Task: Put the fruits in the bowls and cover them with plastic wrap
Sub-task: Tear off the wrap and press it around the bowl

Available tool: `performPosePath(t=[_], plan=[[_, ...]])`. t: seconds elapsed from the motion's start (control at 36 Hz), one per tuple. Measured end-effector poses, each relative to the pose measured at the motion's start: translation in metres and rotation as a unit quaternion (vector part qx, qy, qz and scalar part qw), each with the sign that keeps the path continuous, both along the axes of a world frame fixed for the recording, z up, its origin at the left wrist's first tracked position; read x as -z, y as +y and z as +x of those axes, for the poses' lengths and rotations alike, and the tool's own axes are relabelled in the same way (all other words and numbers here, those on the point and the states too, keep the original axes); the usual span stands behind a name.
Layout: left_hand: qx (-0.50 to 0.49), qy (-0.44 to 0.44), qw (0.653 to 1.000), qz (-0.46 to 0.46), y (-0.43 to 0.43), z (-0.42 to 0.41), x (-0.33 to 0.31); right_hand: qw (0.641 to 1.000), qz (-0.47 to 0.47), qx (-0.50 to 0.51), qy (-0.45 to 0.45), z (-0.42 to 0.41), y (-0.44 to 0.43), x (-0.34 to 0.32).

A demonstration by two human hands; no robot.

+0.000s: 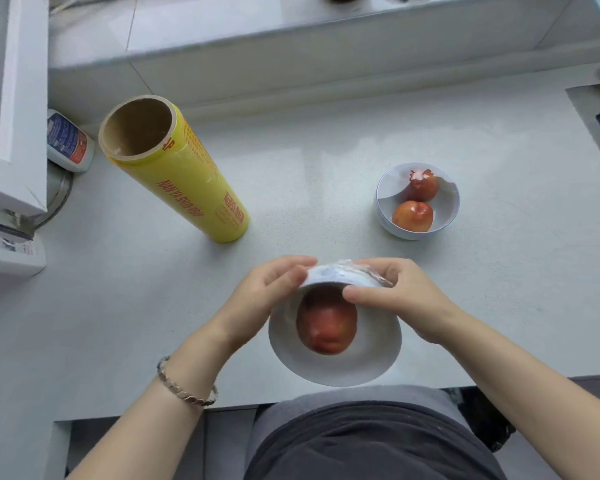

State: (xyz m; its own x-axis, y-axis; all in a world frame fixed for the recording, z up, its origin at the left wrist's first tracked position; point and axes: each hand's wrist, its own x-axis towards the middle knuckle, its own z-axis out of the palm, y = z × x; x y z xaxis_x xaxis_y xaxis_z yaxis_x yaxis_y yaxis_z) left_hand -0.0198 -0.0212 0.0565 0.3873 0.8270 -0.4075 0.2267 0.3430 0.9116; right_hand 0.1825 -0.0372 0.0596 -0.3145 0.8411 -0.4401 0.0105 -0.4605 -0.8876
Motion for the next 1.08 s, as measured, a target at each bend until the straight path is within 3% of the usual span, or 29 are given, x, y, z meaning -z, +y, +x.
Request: performPosePath(t=[0.06, 0.36, 0.53, 0.64, 0.89, 1.08], plan=[[0.024, -0.003, 1.0, 0.0, -0.003, 0.009, 0.002, 1.0, -0.004, -0.012, -0.008, -0.003, 0.001, 0.0], [-0.084, -0.04, 0.995, -0.031, -0.021, 0.017, 0.012, 0.998, -0.047, 0.045, -0.024, -0.011, 0.002, 0.007], [-0.162, -0.016, 0.987, 0.007, -0.029, 0.016, 0.017, 0.997, -0.047, -0.034, -0.048, -0.012, 0.002, -0.002], [-0.153, 0.03, 0.987, 0.038, -0.032, 0.018, 0.013, 0.994, -0.013, -0.037, -0.1, -0.015, 0.014, -0.009], [-0.139, 0.043, 0.988, 0.054, -0.031, 0.019, 0.003, 0.976, 0.075, -0.063, -0.192, -0.018, 0.03, -0.024], [-0.11, 0.049, 0.988, 0.096, -0.025, 0.02, -0.005, 0.976, 0.057, -0.069, -0.198, -0.018, 0.039, -0.017]])
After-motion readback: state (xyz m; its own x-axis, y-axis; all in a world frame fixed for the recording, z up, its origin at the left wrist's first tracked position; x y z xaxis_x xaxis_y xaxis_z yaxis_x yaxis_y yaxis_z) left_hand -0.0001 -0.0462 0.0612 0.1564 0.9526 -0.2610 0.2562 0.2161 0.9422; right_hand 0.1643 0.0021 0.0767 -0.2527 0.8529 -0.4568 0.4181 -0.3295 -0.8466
